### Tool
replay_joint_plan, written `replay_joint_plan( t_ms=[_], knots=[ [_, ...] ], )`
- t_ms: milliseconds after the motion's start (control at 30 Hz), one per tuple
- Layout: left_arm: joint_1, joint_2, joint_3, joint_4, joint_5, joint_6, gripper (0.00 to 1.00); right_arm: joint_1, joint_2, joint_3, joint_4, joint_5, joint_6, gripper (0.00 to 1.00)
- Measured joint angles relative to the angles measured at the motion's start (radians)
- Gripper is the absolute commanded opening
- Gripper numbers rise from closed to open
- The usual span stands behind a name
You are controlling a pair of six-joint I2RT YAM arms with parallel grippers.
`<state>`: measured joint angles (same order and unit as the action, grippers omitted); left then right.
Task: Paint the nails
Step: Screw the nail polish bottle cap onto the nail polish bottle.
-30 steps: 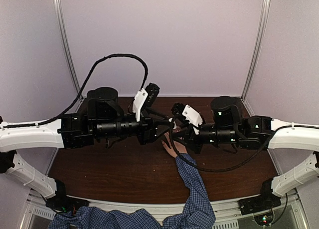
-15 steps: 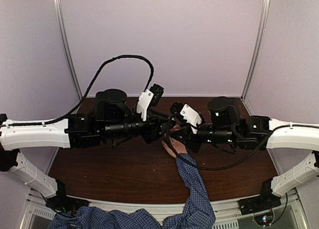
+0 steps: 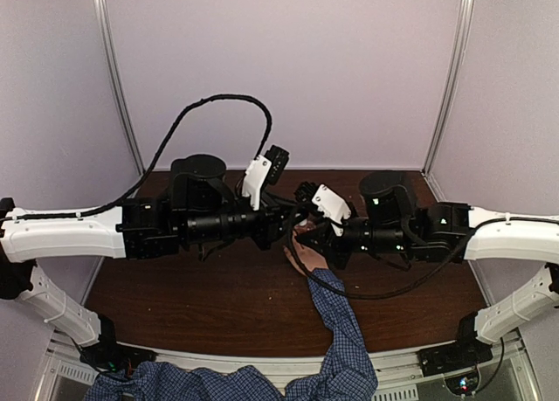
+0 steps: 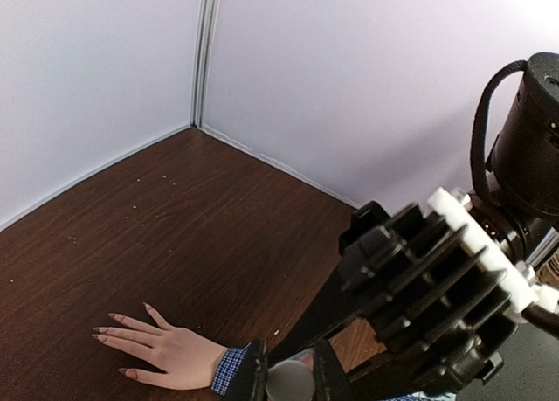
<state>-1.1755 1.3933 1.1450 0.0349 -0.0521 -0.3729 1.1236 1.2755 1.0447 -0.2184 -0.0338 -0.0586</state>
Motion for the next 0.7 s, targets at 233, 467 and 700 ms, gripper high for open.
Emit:
replay_joint_plan(
  t_ms=[233, 467, 700],
  knots=[
    [0.000, -0.011, 0.000, 0.010, 0.048, -0.001, 0.00, -0.001, -0.030, -0.002, -0.008, -0.061, -0.009, 0.00],
    [-0.001, -0.047, -0.009, 0.032, 0.186, 0.030, 0.00, -0.008, -0.082, -0.018, 0.010, -0.215, -0.015, 0.00],
    [0.013, -0.050, -0.008, 0.042, 0.391, 0.078, 0.00, -0.021, -0.106, -0.031, 0.007, -0.401, -0.018, 0.00]
  ],
)
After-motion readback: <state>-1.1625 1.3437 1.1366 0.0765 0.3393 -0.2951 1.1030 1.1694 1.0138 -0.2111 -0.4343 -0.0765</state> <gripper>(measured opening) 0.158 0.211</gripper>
